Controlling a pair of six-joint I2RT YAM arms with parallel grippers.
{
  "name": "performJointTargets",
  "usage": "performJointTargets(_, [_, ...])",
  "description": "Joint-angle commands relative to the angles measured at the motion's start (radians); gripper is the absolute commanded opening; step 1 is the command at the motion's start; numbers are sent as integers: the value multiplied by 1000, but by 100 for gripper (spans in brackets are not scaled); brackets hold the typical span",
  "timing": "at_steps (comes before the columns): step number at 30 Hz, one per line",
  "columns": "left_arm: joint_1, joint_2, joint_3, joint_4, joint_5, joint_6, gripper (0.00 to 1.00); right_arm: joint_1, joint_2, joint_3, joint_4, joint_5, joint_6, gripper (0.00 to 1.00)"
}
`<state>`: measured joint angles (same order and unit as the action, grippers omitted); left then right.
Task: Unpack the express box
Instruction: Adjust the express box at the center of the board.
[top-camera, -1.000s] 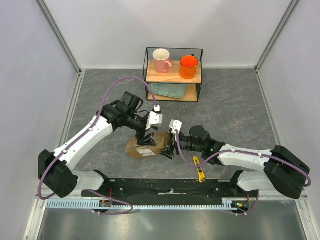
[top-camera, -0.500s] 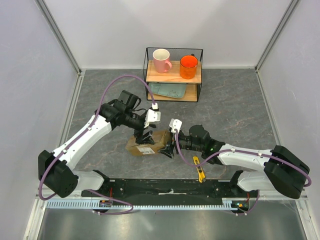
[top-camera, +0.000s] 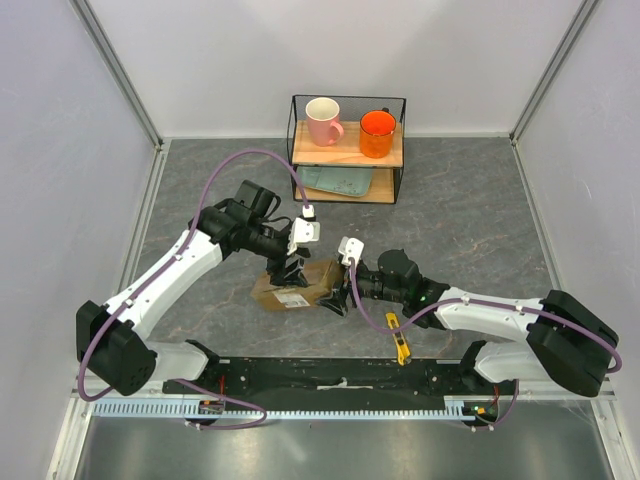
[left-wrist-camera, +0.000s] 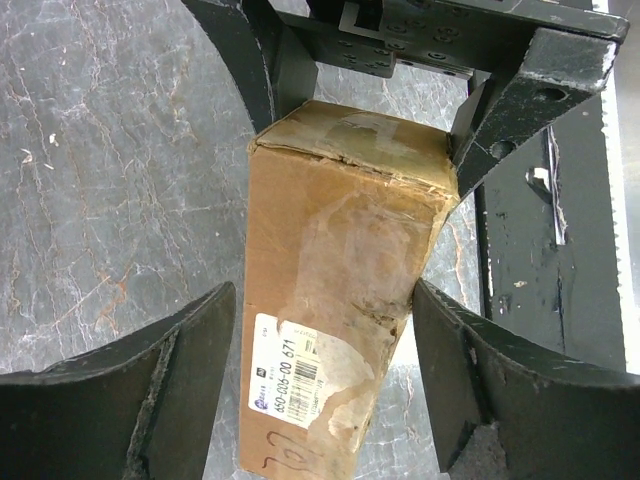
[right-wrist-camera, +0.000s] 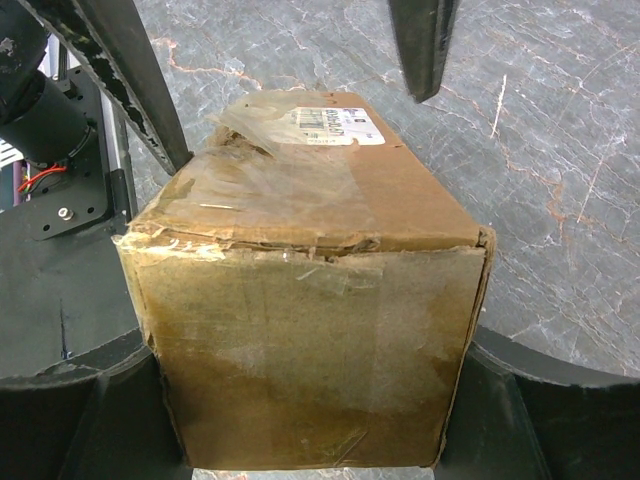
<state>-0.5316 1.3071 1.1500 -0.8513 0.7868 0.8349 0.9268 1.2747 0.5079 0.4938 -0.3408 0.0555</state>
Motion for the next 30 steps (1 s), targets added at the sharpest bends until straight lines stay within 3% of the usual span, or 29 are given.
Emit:
performJointTargets(1, [32, 0, -9, 144, -115, 7, 74, 43, 12, 23, -55, -104, -20, 15])
performJointTargets(5, [21, 4, -32, 146, -72, -2, 69, 44, 17, 29, -58, -96, -19, 15])
performJointTargets(11, [-17, 7, -81, 161, -63, -14, 50, 44, 31, 44, -60, -86, -11, 13])
performJointTargets(18, [-27, -2, -88, 170, -87, -34, 14, 43, 51, 60, -58, -86, 4, 10])
performJointTargets(24, [-28, -8, -76, 173, -98, -45, 2, 43, 55, 76, -58, -87, 12, 9])
performJointTargets(30, [-28, -6, -47, 187, -127, -56, 2, 43, 40, 93, -57, -95, 17, 8])
